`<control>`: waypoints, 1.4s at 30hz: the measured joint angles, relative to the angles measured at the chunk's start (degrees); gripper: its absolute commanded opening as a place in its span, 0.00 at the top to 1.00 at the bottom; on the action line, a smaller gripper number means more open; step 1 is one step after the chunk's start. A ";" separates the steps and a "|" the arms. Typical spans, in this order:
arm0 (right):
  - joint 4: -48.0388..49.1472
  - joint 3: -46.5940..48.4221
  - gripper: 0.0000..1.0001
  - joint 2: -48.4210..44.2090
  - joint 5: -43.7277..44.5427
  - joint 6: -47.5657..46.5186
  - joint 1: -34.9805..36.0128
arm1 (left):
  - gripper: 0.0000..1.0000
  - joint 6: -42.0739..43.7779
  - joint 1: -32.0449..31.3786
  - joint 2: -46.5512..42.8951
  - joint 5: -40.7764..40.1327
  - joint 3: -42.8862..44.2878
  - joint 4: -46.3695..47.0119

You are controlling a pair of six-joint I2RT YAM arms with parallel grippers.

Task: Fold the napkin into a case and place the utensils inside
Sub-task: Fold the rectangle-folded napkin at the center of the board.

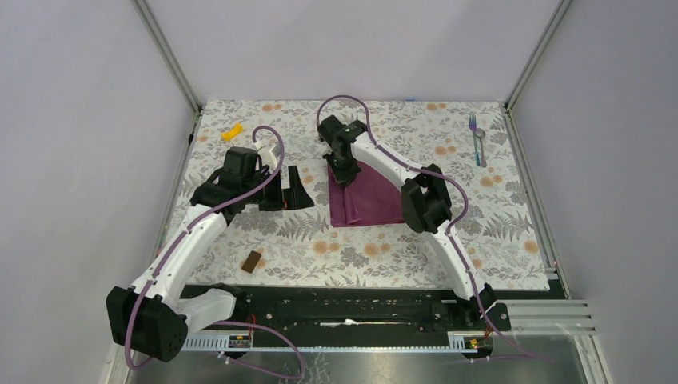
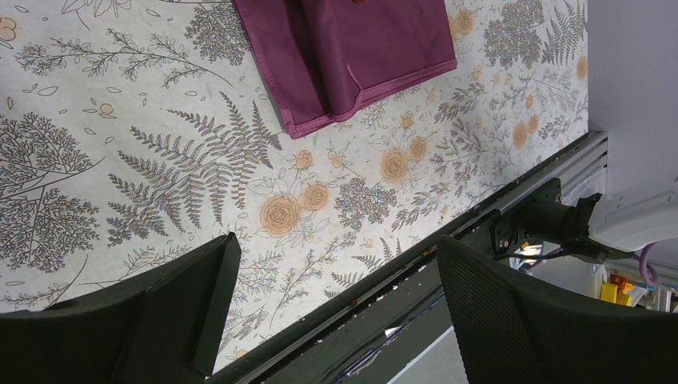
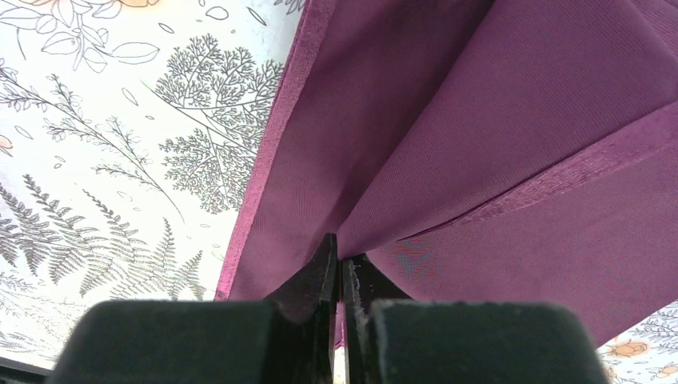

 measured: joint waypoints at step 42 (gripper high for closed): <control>37.05 -46.03 0.23 -27.65 -31.32 13.66 -13.22 | 0.01 -2.99 0.00 2.08 1.68 -0.02 2.47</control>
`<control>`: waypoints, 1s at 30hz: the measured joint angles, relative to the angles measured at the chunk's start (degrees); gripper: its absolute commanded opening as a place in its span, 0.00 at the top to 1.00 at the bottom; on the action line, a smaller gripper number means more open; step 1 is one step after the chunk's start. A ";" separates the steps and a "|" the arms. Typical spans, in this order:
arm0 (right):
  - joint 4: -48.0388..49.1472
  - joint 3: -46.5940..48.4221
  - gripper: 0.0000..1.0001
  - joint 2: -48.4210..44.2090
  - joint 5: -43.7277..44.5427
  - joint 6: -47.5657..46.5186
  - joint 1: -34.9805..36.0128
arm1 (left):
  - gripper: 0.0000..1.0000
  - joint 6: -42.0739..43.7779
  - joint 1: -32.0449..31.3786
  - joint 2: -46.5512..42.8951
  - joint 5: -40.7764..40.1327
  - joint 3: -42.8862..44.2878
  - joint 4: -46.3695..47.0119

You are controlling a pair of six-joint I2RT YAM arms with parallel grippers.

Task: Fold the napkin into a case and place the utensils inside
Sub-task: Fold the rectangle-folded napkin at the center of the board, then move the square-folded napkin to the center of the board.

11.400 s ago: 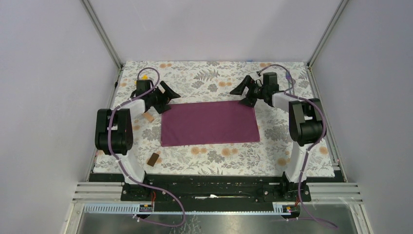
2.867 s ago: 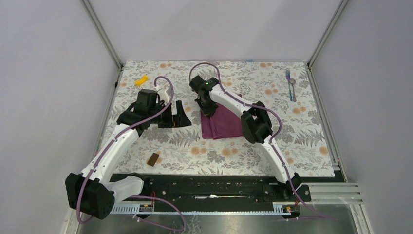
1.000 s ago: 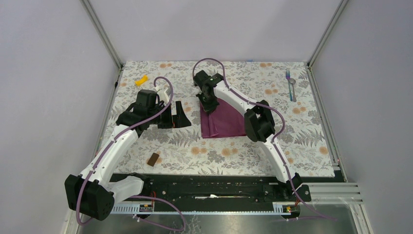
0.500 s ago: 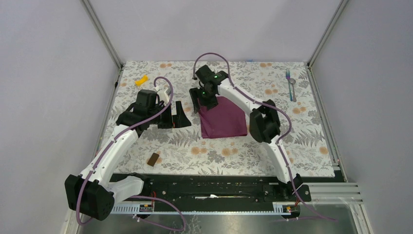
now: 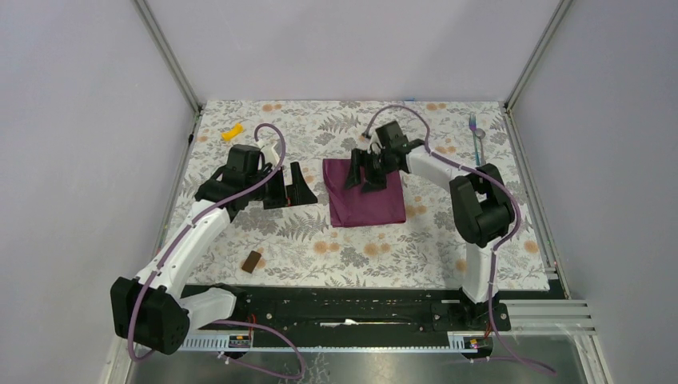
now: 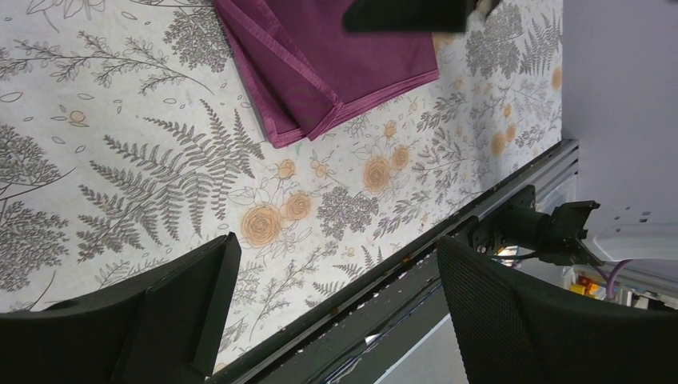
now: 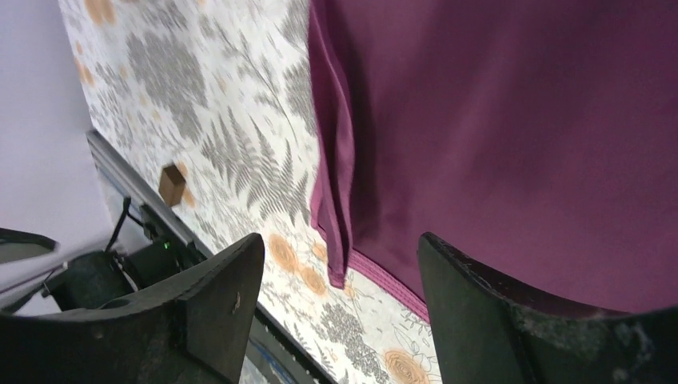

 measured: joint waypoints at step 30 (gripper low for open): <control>15.43 -26.12 0.60 -13.09 -3.34 6.64 -4.11 | 0.03 -5.46 -3.43 5.84 -0.46 -1.33 7.10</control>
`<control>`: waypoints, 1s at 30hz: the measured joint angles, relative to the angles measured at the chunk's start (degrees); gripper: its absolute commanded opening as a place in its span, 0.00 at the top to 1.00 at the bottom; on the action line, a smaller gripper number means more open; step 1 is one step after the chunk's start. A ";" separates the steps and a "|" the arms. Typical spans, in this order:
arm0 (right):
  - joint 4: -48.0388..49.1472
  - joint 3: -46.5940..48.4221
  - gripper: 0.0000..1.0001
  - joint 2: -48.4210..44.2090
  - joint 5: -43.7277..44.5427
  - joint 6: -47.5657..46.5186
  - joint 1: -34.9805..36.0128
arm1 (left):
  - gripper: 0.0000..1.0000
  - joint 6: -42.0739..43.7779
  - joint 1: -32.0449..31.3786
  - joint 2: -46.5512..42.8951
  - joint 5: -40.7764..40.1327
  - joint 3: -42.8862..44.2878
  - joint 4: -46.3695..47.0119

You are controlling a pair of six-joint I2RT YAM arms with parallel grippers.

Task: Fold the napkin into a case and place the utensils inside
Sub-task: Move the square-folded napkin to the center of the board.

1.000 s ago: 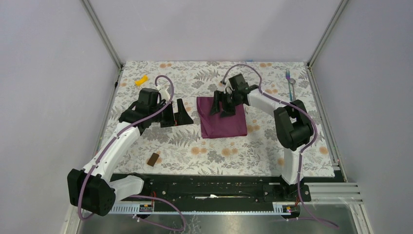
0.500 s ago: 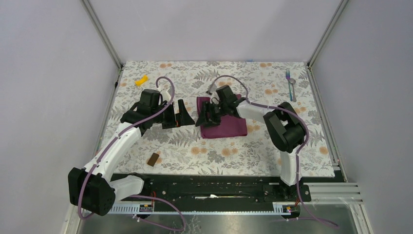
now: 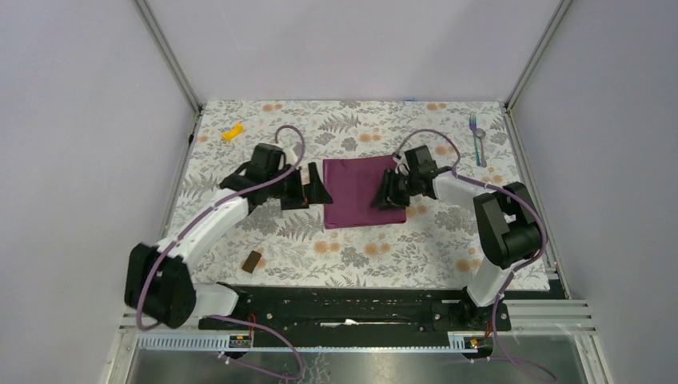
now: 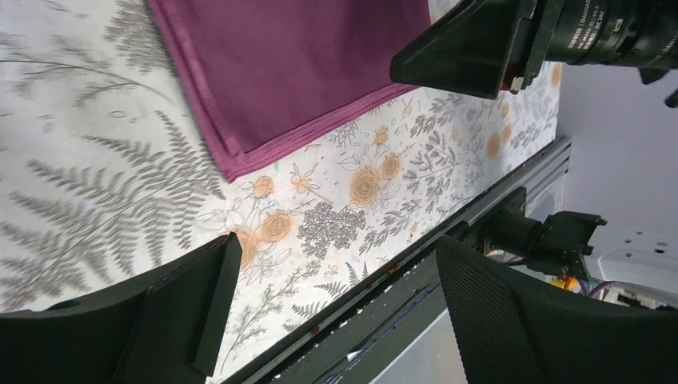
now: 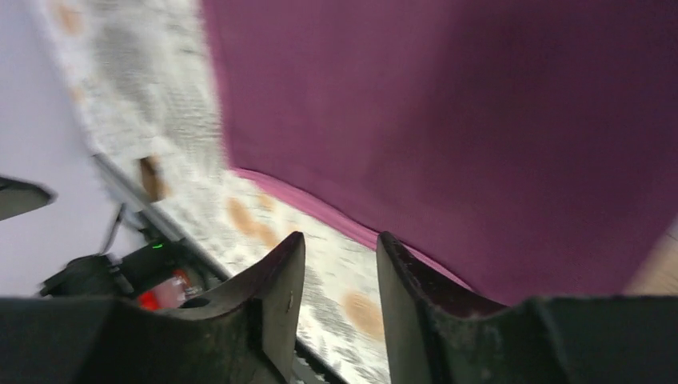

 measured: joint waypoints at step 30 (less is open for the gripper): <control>-14.49 11.80 0.34 4.50 18.78 -11.32 -17.84 | 0.09 3.39 -4.00 55.67 -3.34 43.78 0.94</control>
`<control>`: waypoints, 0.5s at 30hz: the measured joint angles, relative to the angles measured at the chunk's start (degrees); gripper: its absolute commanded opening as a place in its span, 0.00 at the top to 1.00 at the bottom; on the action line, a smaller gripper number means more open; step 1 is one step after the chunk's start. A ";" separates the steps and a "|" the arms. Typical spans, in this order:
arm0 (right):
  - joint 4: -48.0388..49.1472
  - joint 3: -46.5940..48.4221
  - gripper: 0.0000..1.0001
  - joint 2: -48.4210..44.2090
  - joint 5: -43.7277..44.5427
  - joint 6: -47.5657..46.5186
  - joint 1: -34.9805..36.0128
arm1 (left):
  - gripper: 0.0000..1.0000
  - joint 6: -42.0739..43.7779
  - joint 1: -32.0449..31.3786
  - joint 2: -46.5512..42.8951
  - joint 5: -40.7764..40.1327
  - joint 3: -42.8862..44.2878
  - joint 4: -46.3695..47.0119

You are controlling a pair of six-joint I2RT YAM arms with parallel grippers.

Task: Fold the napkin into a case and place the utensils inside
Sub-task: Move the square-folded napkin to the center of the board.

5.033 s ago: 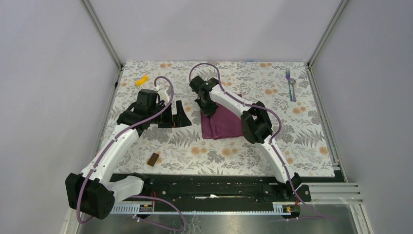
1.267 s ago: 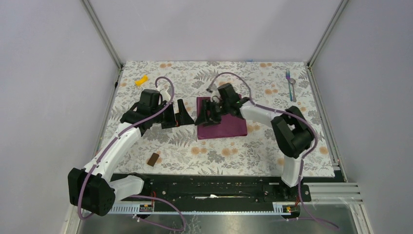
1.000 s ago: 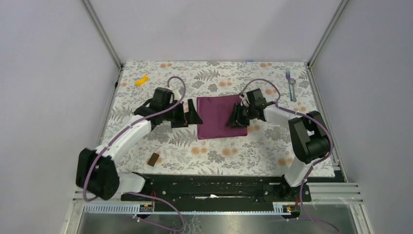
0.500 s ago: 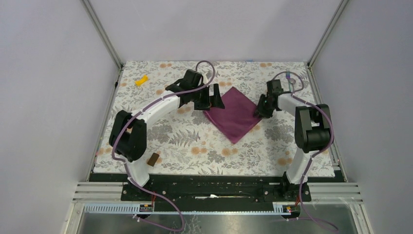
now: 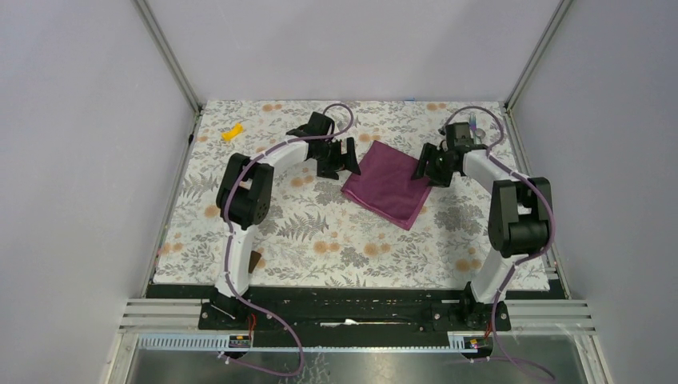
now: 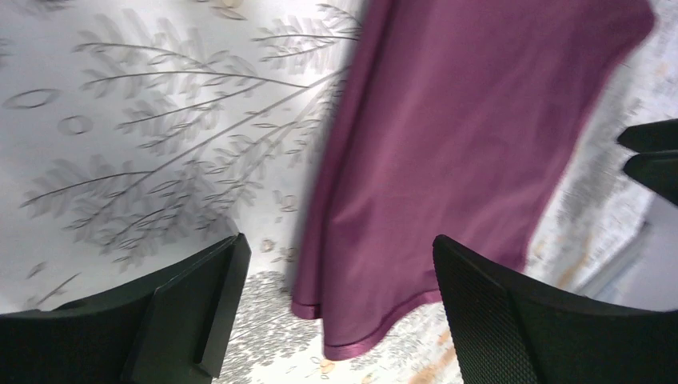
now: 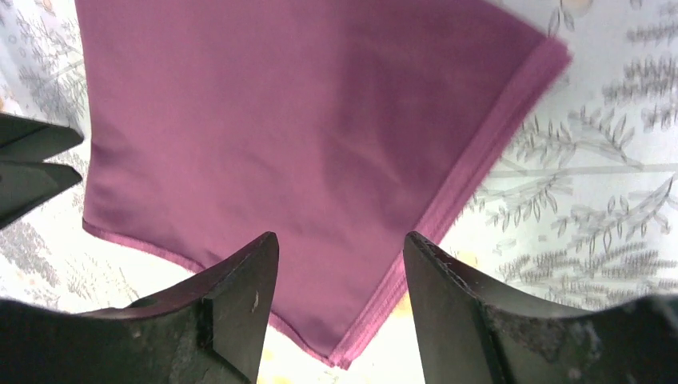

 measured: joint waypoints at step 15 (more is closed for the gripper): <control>3.72 -13.27 0.41 -5.05 -0.83 1.62 -2.23 | 0.35 -6.56 -2.86 -16.44 2.01 -33.11 21.77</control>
